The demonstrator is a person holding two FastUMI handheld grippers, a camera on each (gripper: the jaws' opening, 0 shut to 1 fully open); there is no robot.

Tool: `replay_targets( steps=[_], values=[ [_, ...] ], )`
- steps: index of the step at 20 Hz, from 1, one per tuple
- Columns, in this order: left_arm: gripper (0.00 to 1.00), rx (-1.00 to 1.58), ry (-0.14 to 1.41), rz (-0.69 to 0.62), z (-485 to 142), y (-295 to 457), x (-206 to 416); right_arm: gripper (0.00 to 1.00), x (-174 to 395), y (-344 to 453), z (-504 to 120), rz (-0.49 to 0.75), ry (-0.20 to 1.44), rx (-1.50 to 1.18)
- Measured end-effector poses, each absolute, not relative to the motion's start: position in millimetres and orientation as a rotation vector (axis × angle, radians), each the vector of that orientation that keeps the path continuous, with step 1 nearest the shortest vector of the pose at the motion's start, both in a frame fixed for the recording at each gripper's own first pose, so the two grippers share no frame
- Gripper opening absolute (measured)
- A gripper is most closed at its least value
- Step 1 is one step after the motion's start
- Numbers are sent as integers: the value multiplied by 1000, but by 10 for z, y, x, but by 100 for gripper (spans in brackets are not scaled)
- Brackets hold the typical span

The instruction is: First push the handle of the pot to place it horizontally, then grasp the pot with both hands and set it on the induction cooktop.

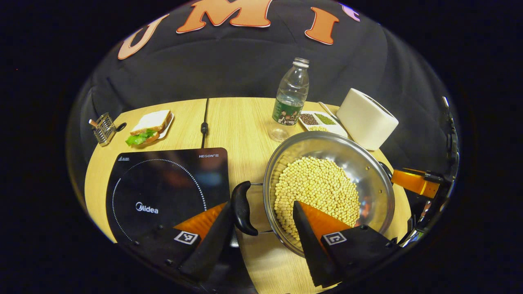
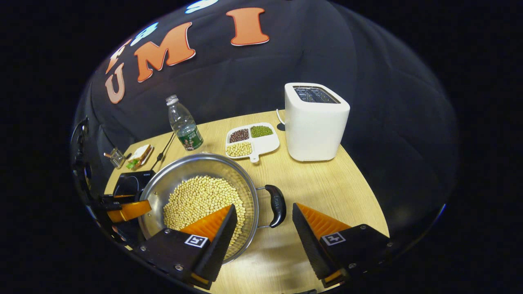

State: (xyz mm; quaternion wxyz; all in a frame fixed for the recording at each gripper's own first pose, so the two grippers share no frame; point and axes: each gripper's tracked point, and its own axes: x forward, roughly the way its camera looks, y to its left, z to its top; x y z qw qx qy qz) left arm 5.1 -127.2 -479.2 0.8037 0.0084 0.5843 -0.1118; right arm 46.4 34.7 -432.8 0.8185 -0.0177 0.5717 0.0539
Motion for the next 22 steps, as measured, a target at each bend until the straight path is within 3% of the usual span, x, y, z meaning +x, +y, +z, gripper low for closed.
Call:
replay_targets(
  steps=[7, 12, 16, 20, 21, 22],
  values=[
    [98, 52, 1220, -260, -4925, -1526, 161, 87, 543, 54, -4510, 55, 1198, -155],
    [91, 119, 1196, -212, -5121, -1520, 199, 87, 532, 17, -4656, 48, 1204, -153],
    [82, 142, 1184, -178, -5254, -1467, 245, 81, 516, 0, -4774, 33, 1215, -145],
    [80, 190, 1153, -160, -5324, -1446, 295, 72, 514, 34, -4834, 20, 1189, -127],
    [78, 199, 1147, -161, -5318, -1449, 297, 66, 512, 26, -4857, 16, 1187, -130],
    [79, 201, 1140, -159, -5315, -1447, 311, 70, 516, 34, -4846, 15, 1178, -135]
  ],
)
